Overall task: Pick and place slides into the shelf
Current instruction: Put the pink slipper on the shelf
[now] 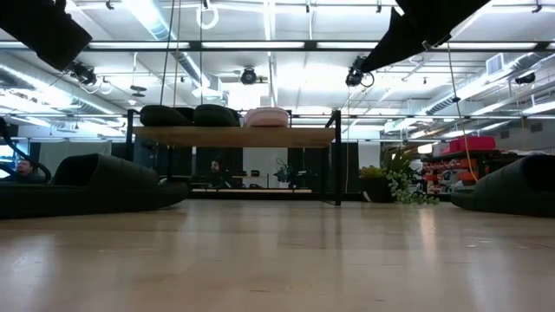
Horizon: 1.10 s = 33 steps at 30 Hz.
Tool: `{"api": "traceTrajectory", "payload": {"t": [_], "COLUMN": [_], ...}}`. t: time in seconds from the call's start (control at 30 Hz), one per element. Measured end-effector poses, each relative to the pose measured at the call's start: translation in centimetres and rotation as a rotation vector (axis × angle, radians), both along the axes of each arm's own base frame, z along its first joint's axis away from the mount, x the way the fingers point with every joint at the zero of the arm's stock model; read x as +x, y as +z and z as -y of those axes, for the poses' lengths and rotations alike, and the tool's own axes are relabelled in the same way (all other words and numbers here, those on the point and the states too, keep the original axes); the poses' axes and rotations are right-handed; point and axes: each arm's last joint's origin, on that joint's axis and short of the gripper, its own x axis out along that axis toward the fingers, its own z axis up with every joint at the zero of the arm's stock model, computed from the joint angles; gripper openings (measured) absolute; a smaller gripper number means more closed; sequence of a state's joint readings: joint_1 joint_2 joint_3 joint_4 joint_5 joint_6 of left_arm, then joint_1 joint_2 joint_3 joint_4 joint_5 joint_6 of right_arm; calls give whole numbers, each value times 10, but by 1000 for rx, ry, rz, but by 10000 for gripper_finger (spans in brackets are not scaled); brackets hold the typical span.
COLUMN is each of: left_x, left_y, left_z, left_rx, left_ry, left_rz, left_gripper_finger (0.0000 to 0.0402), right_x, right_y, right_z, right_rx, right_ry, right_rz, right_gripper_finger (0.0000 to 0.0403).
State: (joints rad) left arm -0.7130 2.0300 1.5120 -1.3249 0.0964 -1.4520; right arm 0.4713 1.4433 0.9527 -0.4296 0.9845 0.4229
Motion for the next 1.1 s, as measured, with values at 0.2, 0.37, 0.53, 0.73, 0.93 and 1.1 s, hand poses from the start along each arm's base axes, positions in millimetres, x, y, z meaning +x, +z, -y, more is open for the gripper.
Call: {"api": "traceTrajectory", "payload": {"t": [0.2,0.37,0.53,0.73,0.93,1.1], "left_x": [4,18,44,67,96,134], "left_y": [2,13,57,128,173,187], "left_z": [-8,-16,-26,-45,-83,-133], "left_rx": [3,-33,89,587,980,1049], "left_ry": [-7,-119,-325,-715,-851,-868], "left_rz": [-20,3,176,403,391,330], "left_gripper_finger": [74,17,15,19,11,12], "right_x": [0,-1,-1,-6,-21,-29], "right_y": [-1,-1,-2,-5,-12,-14], "right_z": [0,-1,-1,-1,-3,-8], "right_rx": [22,63,82,124,140,155], "right_ry": [-7,1,-6,-52,-103,-118], "right_rz": [7,5,14,11,-41,-49], "right_gripper_finger": [5,5,5,5,5,5]}}
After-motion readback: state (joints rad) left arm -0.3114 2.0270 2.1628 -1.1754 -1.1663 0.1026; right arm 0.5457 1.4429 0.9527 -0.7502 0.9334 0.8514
